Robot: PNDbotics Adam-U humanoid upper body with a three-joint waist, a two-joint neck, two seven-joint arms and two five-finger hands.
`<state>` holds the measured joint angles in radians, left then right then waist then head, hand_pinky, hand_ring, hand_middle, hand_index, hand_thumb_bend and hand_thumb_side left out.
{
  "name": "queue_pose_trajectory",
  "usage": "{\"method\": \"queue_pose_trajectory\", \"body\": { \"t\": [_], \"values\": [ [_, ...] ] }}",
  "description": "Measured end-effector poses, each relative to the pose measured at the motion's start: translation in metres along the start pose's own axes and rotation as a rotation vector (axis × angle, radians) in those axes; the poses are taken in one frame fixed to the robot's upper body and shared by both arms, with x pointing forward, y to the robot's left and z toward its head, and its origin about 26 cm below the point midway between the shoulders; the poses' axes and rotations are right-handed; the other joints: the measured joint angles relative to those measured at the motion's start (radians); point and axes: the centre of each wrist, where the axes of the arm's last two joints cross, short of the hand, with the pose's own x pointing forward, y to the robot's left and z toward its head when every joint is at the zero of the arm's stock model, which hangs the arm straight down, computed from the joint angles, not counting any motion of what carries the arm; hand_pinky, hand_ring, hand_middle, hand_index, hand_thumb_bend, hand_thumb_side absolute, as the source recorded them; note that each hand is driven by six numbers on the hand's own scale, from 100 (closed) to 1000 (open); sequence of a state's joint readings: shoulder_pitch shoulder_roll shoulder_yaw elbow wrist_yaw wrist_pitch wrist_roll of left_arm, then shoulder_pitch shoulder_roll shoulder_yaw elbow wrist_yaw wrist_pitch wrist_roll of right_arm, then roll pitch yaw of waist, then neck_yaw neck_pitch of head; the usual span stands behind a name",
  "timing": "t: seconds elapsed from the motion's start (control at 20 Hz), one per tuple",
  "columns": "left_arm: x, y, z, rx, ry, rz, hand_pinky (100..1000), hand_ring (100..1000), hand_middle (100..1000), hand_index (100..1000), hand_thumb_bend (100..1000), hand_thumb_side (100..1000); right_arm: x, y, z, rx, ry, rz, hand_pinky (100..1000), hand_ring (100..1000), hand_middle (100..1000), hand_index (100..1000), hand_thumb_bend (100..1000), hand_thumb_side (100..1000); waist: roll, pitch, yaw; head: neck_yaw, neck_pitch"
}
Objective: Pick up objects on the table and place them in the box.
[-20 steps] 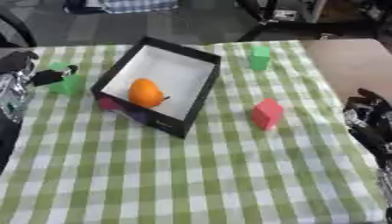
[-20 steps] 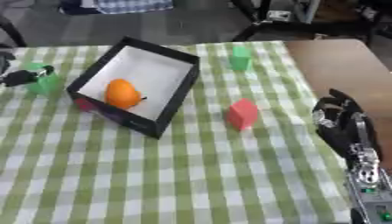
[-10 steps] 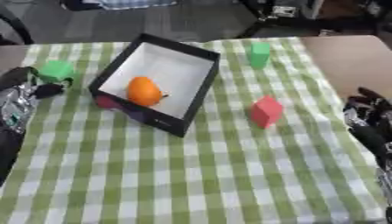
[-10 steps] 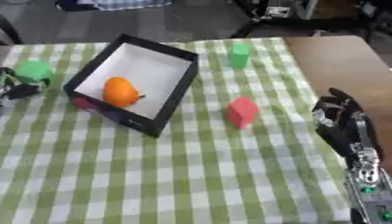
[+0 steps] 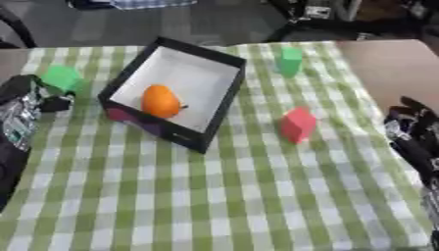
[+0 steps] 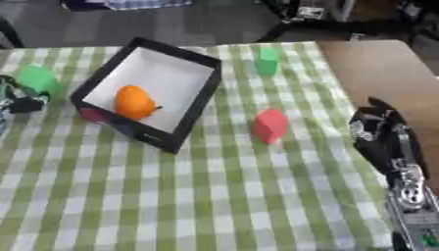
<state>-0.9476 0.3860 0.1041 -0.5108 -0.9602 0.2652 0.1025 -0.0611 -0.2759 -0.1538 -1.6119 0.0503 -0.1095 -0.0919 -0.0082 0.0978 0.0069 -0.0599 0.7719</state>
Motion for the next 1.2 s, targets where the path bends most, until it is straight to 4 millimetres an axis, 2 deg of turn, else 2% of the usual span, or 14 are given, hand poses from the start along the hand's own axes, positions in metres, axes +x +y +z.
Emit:
{"method": "queue_pose_trajectory", "body": {
  "t": [0.15, 0.35, 0.5, 0.6, 0.8, 0.95, 1.05, 1.2],
  "values": [
    [0.006, 0.014, -0.001, 0.062, -0.048, 0.061, 627, 412, 375, 670, 100, 326, 0.000, 0.000, 0.000, 0.000, 0.000, 0.000, 786, 682, 724, 877, 100, 363, 0.000, 0.000, 0.002, -0.003, 0.000],
    [0.014, 0.051, -0.002, 0.182, -0.155, 0.145, 633, 413, 376, 672, 100, 323, 0.000, 0.000, 0.000, 0.000, 0.000, 0.000, 786, 682, 724, 877, 100, 363, 0.000, 0.000, 0.008, -0.009, 0.000],
    [0.032, 0.079, 0.002, 0.244, -0.281, 0.182, 655, 440, 405, 694, 100, 316, 0.000, 0.000, 0.000, -0.001, 0.000, 0.000, 786, 683, 725, 877, 100, 364, 0.000, 0.000, 0.012, -0.010, 0.000],
    [0.047, 0.089, 0.008, 0.250, -0.377, 0.185, 665, 456, 421, 701, 100, 311, 0.000, 0.000, 0.000, 0.000, 0.000, 0.000, 786, 683, 725, 877, 100, 365, 0.000, 0.000, 0.009, -0.008, 0.000],
    [0.069, 0.088, 0.025, 0.212, -0.566, 0.122, 675, 477, 448, 711, 100, 319, 0.000, 0.000, 0.000, 0.001, 0.000, 0.000, 786, 683, 724, 877, 100, 365, 0.000, 0.000, -0.003, -0.003, 0.000],
    [0.077, 0.079, 0.039, 0.163, -0.696, 0.039, 686, 508, 483, 731, 124, 324, 0.000, 0.000, 0.000, 0.002, 0.000, 0.000, 786, 683, 724, 877, 100, 365, 0.000, 0.000, -0.009, 0.000, 0.000],
    [0.082, 0.073, 0.050, 0.126, -0.781, -0.022, 704, 553, 537, 764, 180, 363, 0.000, 0.000, 0.000, 0.002, 0.000, 0.000, 786, 683, 725, 877, 100, 365, 0.000, 0.000, -0.011, 0.002, 0.000],
    [0.087, 0.066, 0.065, 0.069, -0.904, -0.112, 704, 553, 537, 764, 180, 363, 0.000, 0.000, 0.000, 0.004, -0.001, 0.000, 786, 683, 725, 877, 100, 365, 0.000, 0.000, -0.009, 0.002, 0.000]
  ]
}}
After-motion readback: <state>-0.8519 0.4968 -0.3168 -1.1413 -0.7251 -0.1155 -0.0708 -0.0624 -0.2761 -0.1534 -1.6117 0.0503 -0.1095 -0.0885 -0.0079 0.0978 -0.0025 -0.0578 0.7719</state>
